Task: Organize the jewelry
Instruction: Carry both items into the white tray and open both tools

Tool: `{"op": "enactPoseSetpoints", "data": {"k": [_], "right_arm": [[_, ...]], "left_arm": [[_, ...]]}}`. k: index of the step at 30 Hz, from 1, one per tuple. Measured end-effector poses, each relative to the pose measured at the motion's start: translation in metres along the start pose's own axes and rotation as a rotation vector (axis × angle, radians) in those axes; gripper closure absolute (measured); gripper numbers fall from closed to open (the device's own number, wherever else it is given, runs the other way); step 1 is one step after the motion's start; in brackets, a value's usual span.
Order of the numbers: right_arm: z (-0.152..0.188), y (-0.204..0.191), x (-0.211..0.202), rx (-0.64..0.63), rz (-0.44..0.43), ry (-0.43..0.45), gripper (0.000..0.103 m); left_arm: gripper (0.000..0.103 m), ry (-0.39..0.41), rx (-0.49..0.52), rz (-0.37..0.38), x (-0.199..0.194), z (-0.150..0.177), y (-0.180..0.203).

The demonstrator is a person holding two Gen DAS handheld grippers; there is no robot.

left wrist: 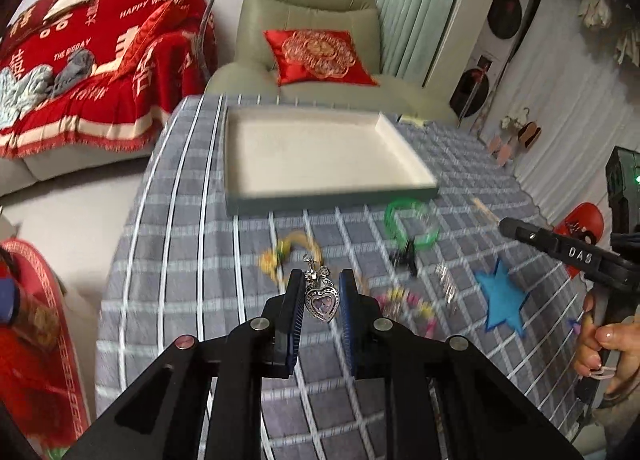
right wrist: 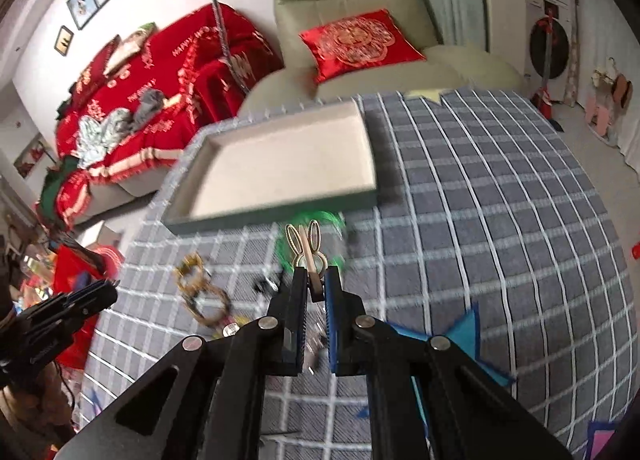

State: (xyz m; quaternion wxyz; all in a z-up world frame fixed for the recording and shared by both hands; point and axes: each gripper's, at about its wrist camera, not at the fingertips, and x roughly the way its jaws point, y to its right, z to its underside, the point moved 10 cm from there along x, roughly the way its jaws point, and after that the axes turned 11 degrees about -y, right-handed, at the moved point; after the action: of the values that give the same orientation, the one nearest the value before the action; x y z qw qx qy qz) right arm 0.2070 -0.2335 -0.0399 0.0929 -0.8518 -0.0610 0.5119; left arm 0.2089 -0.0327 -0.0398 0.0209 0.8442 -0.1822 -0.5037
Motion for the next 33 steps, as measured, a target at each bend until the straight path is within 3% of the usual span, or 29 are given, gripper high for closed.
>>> {"op": "enactPoseSetpoints", "data": {"k": [6, 14, 25, 33], "right_arm": [[-0.055, -0.015, 0.001, -0.037, 0.0, 0.019, 0.094], [-0.125, -0.023, 0.045, -0.033, -0.003, -0.006, 0.094], [-0.152, -0.006, 0.137, 0.0, 0.028, -0.095, 0.094], [-0.145, 0.016, 0.173, 0.032, 0.049, -0.144, 0.094]], "left_arm": [[0.069, 0.062, 0.016, -0.021, -0.006, -0.072, -0.004], [0.069, 0.064, -0.012, -0.074, 0.047, -0.149, -0.023], [0.069, -0.044, 0.018, -0.185, 0.15, -0.166, -0.044], [0.069, -0.087, 0.029, -0.229, 0.183, -0.165, -0.048]]}}
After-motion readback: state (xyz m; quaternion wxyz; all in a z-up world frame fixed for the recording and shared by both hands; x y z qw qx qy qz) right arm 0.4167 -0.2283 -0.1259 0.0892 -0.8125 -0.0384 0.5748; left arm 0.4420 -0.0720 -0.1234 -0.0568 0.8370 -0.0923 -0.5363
